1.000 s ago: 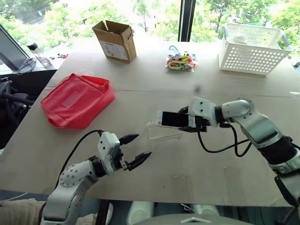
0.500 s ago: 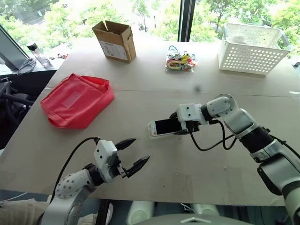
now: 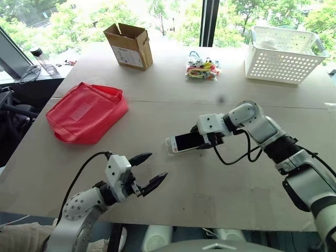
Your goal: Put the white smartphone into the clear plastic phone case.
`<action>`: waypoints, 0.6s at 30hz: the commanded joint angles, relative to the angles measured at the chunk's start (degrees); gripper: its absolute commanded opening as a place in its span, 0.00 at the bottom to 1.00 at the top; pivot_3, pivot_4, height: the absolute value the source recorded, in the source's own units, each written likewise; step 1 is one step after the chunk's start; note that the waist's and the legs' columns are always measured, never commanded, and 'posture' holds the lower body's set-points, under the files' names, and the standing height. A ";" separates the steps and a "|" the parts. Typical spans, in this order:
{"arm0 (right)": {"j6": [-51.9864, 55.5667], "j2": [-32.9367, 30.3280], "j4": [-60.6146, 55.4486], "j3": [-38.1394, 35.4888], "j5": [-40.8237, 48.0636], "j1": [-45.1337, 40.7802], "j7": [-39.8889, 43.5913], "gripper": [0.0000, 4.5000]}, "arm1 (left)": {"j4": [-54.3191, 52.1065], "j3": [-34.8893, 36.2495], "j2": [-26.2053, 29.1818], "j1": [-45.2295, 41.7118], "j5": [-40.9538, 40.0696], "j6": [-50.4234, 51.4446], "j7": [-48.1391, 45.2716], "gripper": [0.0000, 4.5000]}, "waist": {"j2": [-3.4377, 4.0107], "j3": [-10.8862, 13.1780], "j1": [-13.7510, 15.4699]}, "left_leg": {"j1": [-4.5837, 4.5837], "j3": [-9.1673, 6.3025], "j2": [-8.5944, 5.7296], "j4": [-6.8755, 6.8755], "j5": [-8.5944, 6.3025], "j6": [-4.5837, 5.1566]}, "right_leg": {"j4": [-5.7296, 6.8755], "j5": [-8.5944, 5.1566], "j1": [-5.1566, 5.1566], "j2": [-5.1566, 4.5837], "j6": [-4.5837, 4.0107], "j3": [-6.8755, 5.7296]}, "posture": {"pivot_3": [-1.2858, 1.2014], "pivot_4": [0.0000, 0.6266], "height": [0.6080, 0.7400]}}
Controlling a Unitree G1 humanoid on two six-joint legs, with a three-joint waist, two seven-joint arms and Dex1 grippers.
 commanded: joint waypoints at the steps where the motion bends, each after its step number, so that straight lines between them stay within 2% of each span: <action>1: 0.36 -0.37 -1.32 -0.54 -0.16 -0.37 1.92 0.61 | -1.84 0.58 0.54 0.24 -0.45 -0.12 0.32 1.00 | 0.00 0.00 0.01 | 0.00 0.00 0.00 0.00 0.00 0.00 | 0.00 0.00 0.00 0.00 0.00 0.00 | 0.52 0.24 1.00; 10: -2.96 -0.99 1.16 1.96 -4.41 -0.74 2.56 0.61 | -3.05 0.58 0.89 -0.41 -0.77 1.34 1.32 1.00 | 0.00 0.00 0.04 | 0.00 0.00 -0.01 -0.01 0.00 0.00 | -0.01 0.00 0.00 -0.02 0.00 0.00 | 0.52 0.24 1.00; 18: -5.81 1.06 6.85 2.24 -5.50 -2.86 2.28 0.61 | -4.04 0.32 0.68 -0.42 -0.59 2.02 2.16 1.00 | 0.00 -0.03 -0.02 | 0.06 0.02 -0.04 0.00 0.00 0.00 | 0.00 0.00 0.04 -0.07 0.00 0.00 | 0.52 0.24 1.00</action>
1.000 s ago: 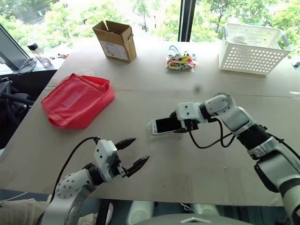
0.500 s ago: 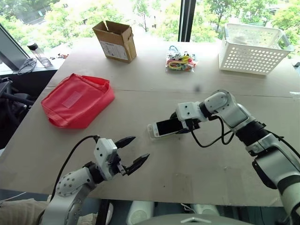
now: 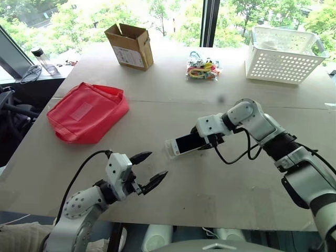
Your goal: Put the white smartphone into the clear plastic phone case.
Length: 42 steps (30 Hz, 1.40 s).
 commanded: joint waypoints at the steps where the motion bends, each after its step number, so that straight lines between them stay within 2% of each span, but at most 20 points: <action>1: -0.94 0.27 3.27 1.05 -2.65 -0.32 0.13 0.61 | -2.69 0.37 0.25 0.14 -0.55 -0.13 0.62 1.00 | 0.00 -0.01 -0.02 | 0.02 0.00 0.00 0.00 0.00 0.00 | 0.01 0.00 0.01 0.00 0.00 0.00 | 0.52 0.24 1.00; 3: -0.38 0.78 3.98 0.48 -1.90 -0.66 0.70 0.61 | -2.95 0.40 0.28 0.16 -0.61 0.04 0.88 1.00 | 0.01 -0.02 -0.05 | 0.06 0.00 0.00 0.00 0.00 0.00 | 0.03 0.00 0.04 0.00 0.00 0.00 | 0.52 0.24 1.00; 4: -0.15 0.79 4.04 0.28 -1.36 -0.76 1.53 0.83 | -3.02 0.40 0.30 0.15 -0.61 0.09 0.98 1.00 | 0.00 -0.02 -0.06 | 0.06 0.00 0.00 0.00 0.00 0.00 | 0.04 0.00 0.04 0.00 0.00 0.00 | 0.52 0.24 1.00; 5: 0.21 0.88 4.01 -0.06 -0.89 -0.78 1.97 0.83 | -3.11 0.42 0.33 0.16 -0.63 0.15 1.06 1.00 | 0.01 -0.02 -0.06 | 0.06 -0.01 0.00 0.00 0.00 0.00 | 0.04 0.00 0.04 0.00 0.00 0.00 | 0.52 0.24 1.00; 6: 0.47 1.03 4.02 -0.42 -0.62 -0.80 1.99 0.88 | -3.19 0.42 0.35 0.15 -0.66 0.21 1.13 1.00 | 0.02 0.00 -0.03 | 0.07 -0.01 0.00 0.00 0.00 0.00 | 0.05 0.00 0.04 0.00 -0.01 0.00 | 0.52 0.24 1.00; 7: 0.26 1.26 4.15 -0.86 -0.47 -0.85 1.58 0.97 | -3.31 0.42 0.37 0.10 -0.73 0.33 1.22 1.00 | 0.05 0.01 -0.03 | 0.03 -0.01 0.00 0.00 0.00 0.00 | 0.04 0.00 0.02 0.00 -0.01 -0.01 | 0.52 0.24 1.00; 12: 4.46 0.79 0.94 -3.98 1.84 -0.79 1.12 0.97 | -3.84 0.48 0.49 -0.10 -0.87 0.87 1.46 1.00 | 0.07 0.03 -0.04 | -0.03 -0.01 0.00 -0.03 0.00 0.00 | 0.02 0.00 -0.04 -0.01 0.00 -0.01 | 0.52 0.24 1.00; 18: 15.90 -1.64 -11.13 -8.86 10.10 1.36 4.74 0.97 | -4.04 0.60 0.58 -0.74 -1.12 1.81 1.71 1.00 | 0.13 0.08 0.02 | -0.11 -0.04 0.00 -0.09 -0.01 -0.01 | -0.04 0.00 -0.10 -0.03 0.00 -0.03 | 0.52 0.24 1.00; 19: 18.26 -1.63 -13.37 -9.32 11.31 2.06 4.49 0.85 | -3.97 0.55 0.61 -0.88 -1.02 1.89 1.73 1.00 | 0.13 0.08 0.02 | -0.10 -0.05 0.00 -0.10 -0.01 -0.01 | -0.05 0.00 -0.10 -0.03 0.00 -0.03 | 0.52 0.24 1.00; 20: 20.36 -1.44 -15.46 -9.58 12.32 2.81 4.17 0.78 | -3.85 0.54 0.69 -1.06 -1.01 2.00 1.70 1.00 | 0.13 0.07 -0.01 | -0.11 -0.05 0.00 -0.12 -0.01 -0.01 | -0.05 0.00 -0.10 -0.03 0.00 -0.03 | 0.52 0.24 1.00; 22: 23.51 0.28 -18.74 -9.55 13.24 4.91 1.41 0.55 | -3.75 0.41 0.82 -1.44 -1.05 2.45 1.76 1.00 | 0.13 0.07 -0.10 | -0.09 -0.05 0.01 -0.16 -0.01 -0.01 | -0.06 0.00 -0.10 -0.04 0.00 -0.02 | 0.52 0.24 1.00; 27: 22.13 4.06 -19.06 -4.98 7.86 9.70 -6.43 0.01 | -3.61 0.53 1.09 -1.97 -1.14 3.31 1.92 1.00 | 0.13 0.08 -0.08 | -0.10 -0.04 0.01 -0.20 0.00 -0.01 | -0.03 0.00 -0.17 -0.03 0.00 -0.02 | 0.52 0.24 1.00; 32: 19.00 2.79 -16.48 -0.40 1.70 12.87 -9.75 0.01 | -4.30 -0.22 1.34 -2.45 -0.23 5.33 3.50 1.00 | 0.09 0.04 -0.03 | -0.13 0.01 -0.04 -0.17 0.00 -0.01 | -0.05 0.00 -0.21 -0.06 0.00 0.02 | 0.52 0.24 1.00; 38: 26.56 1.50 -25.21 -8.40 8.60 13.60 -10.87 0.01 | -3.39 -1.46 1.56 -3.78 0.86 7.55 5.02 1.00 | 0.12 0.07 0.17 | -0.09 -0.03 -0.04 -0.15 0.00 -0.01 | 0.00 0.00 -0.15 -0.05 0.00 -0.02 | 0.52 0.24 1.00; 39: 27.70 0.98 -26.70 -9.58 9.58 13.65 -11.12 0.00 | -2.92 -1.59 1.59 -4.20 1.44 7.75 5.45 0.89 | 0.12 0.07 0.13 | -0.12 -0.04 -0.05 -0.12 0.00 -0.01 | 0.00 0.00 -0.16 -0.05 0.01 -0.02 | 0.52 0.24 1.00; 40: 29.12 0.58 -28.30 -10.93 10.50 13.85 -11.72 0.00 | -2.48 -2.02 1.81 -4.61 1.51 7.97 5.05 0.85 | 0.12 0.07 0.07 | -0.13 -0.03 -0.06 -0.12 0.00 -0.01 | 0.00 0.00 -0.16 -0.05 0.01 -0.01 | 0.52 0.24 1.00; 42: 31.80 -0.53 -31.37 -13.31 11.62 14.61 -13.28 0.00 | -1.80 -3.00 1.70 -5.64 1.69 8.56 4.89 0.65 | 0.12 0.07 0.05 | -0.13 -0.03 -0.06 -0.12 0.00 -0.01 | -0.01 0.00 -0.17 -0.05 0.01 -0.01 | 0.52 0.24 1.00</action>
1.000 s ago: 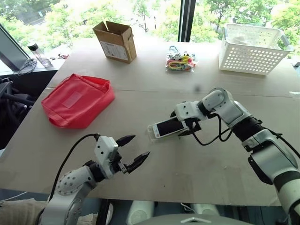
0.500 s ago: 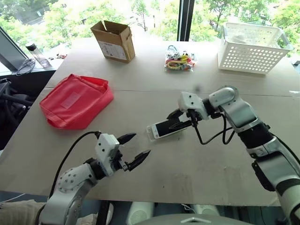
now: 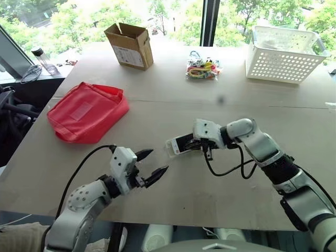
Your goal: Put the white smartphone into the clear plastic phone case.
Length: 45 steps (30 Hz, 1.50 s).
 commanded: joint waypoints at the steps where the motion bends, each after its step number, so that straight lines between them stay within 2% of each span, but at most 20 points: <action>1: 4.35 -1.86 -7.63 -5.43 2.93 0.84 -2.84 0.00 | 0.44 -1.51 0.14 -1.95 0.64 0.98 0.44 0.54 | 0.00 0.00 -0.02 | 0.00 -0.01 0.00 -0.01 0.00 0.00 | 0.01 0.00 0.00 0.00 0.00 -0.01 | 0.52 0.24 1.00; 6: 7.03 -4.56 -10.99 -8.65 1.01 3.86 -9.79 0.00 | 3.46 -3.67 0.31 -5.11 2.99 1.59 0.95 0.01 | -0.01 0.00 -0.01 | -0.01 0.00 0.00 -0.09 0.00 0.00 | -0.03 0.00 -0.01 0.01 0.01 -0.02 | 0.52 0.24 1.00; 11: 7.74 -7.03 -11.49 -9.43 -1.87 5.89 -15.79 0.00 | 4.73 -4.10 1.31 -6.33 3.92 2.68 0.62 0.01 | -0.01 0.01 -0.13 | -0.02 0.03 0.00 -0.08 0.00 0.00 | -0.03 0.00 -0.05 0.01 0.01 0.00 | 0.52 0.24 1.00; 17: 5.76 -8.24 -9.77 -6.47 -4.84 7.94 -17.89 0.00 | 7.38 -4.75 1.51 -8.95 5.60 2.98 0.94 0.01 | -0.01 0.00 -0.09 | -0.01 0.01 0.00 -0.08 0.00 0.00 | 0.00 0.00 -0.04 0.04 0.01 -0.02 | 0.52 0.24 1.00; 24: 4.78 -4.95 -9.61 0.07 -5.28 8.37 -16.19 0.00 | 8.62 -6.64 0.06 -10.89 7.50 2.87 1.78 0.01 | -0.02 0.00 -0.26 | 0.00 0.04 0.00 -0.07 0.00 0.00 | 0.01 0.00 -0.04 0.04 0.01 0.00 | 0.52 0.24 1.00; 28: 5.36 -1.82 -11.62 1.88 -3.96 7.78 -15.08 0.00 | 9.39 -8.04 -1.15 -10.69 9.06 1.63 2.25 0.01 | -0.02 0.00 -0.05 | 0.00 0.01 0.01 -0.06 0.00 0.00 | 0.04 0.00 -0.04 0.05 0.02 -0.01 | 0.52 0.24 1.00; 32: 5.31 -1.52 -13.14 2.84 -3.75 8.48 -14.00 0.00 | 11.53 -8.66 -2.01 -11.91 10.45 -0.07 2.17 0.01 | -0.03 -0.01 -0.07 | 0.04 0.03 0.00 -0.02 0.00 0.00 | 0.06 0.00 0.00 0.04 0.02 0.02 | 0.52 0.24 1.00; 38: 4.67 -1.34 -12.77 1.86 -4.23 9.05 -15.05 0.00 | 15.45 -8.90 -2.64 -15.56 11.21 -2.48 0.44 0.01 | -0.02 -0.02 -0.02 | 0.12 -0.05 -0.01 0.07 0.02 0.00 | 0.26 0.00 0.03 0.10 0.02 -0.01 | 0.52 0.24 1.00; 45: 6.62 -4.62 -13.63 -4.40 -4.35 11.41 -17.51 0.00 | 19.66 -11.58 -4.40 -23.41 12.71 -3.28 -1.69 0.01 | -0.03 -0.01 0.11 | 0.06 -0.03 -0.05 0.13 0.02 0.00 | 0.22 0.03 0.07 0.06 0.07 -0.01 | 0.52 0.24 1.00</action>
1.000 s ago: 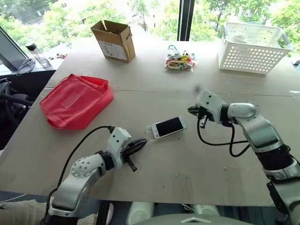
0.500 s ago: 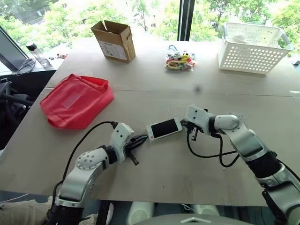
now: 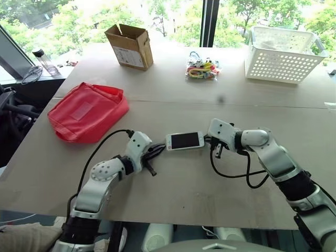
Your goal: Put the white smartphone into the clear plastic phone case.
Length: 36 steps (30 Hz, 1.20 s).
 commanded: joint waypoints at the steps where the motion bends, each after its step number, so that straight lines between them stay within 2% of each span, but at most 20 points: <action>1: 0.36 -1.25 -4.48 -3.10 1.24 1.25 -0.89 0.00 | 0.63 -3.67 -1.90 -4.99 0.47 -0.31 -1.58 0.01 | -0.01 0.00 0.22 | -0.02 -0.01 -0.03 0.00 0.00 0.00 | -0.01 0.00 0.00 -0.03 0.01 -0.01 | 0.52 0.24 1.00; 8: 2.39 -2.56 -5.79 -4.67 0.45 3.92 -3.80 0.00 | 3.53 -5.08 -1.96 -10.20 1.25 1.19 -3.02 0.01 | -0.03 0.02 -0.34 | -0.15 0.03 -0.03 -0.01 0.00 0.00 | -0.10 0.03 -0.13 -0.02 0.08 0.03 | 0.52 0.24 1.00; 13: 4.76 -3.33 -9.14 -6.03 1.96 6.32 -3.98 0.00 | 2.86 -2.04 -0.24 -9.95 0.05 3.54 -2.61 0.01 | -0.03 0.02 -0.22 | -0.10 -0.02 0.00 -0.04 0.00 0.00 | -0.05 0.03 -0.13 0.06 0.08 0.04 | 0.52 0.24 1.00; 16: 5.94 -4.20 -11.44 -8.06 3.96 8.11 -3.63 0.00 | 2.18 1.12 -0.12 -10.35 -3.17 6.71 -2.44 0.01 | -0.03 0.02 -0.18 | -0.13 -0.01 -0.01 0.01 0.00 0.01 | -0.04 0.03 -0.13 0.04 0.08 0.05 | 0.52 0.24 1.00; 22: 11.39 -4.94 -15.02 -15.74 11.48 9.02 -2.79 0.00 | 0.71 5.30 -3.38 -11.70 -11.71 14.19 -2.03 0.01 | -0.05 0.03 0.01 | -0.16 -0.02 -0.04 0.06 0.00 0.01 | -0.05 0.05 -0.12 -0.01 0.11 0.03 | 0.52 0.24 1.00; 26: 13.91 -4.37 -15.52 -17.23 14.87 7.14 -3.50 0.00 | 1.15 3.64 -5.02 -12.52 -13.62 16.21 -3.32 0.01 | -0.05 0.02 -0.14 | -0.15 -0.03 -0.05 0.06 0.00 0.01 | -0.03 0.05 -0.12 -0.01 0.11 0.03 | 0.52 0.24 1.00; 30: 14.37 -2.10 -13.40 -14.57 15.91 4.22 -4.91 0.00 | 5.85 -1.68 -7.09 -14.16 -9.65 13.50 -4.07 0.01 | -0.05 0.02 -0.22 | -0.10 0.01 -0.04 0.05 0.00 0.01 | 0.02 0.05 -0.12 0.04 0.11 0.07 | 0.52 0.24 1.00; 36: 12.96 2.03 -7.03 -8.89 14.06 -0.27 -7.43 0.00 | 15.49 -5.57 -8.34 -16.74 -3.73 9.77 -3.12 0.01 | -0.07 -0.01 -0.16 | -0.08 0.02 -0.05 0.06 0.00 0.01 | 0.03 0.05 -0.11 0.07 0.11 0.08 | 0.52 0.24 1.00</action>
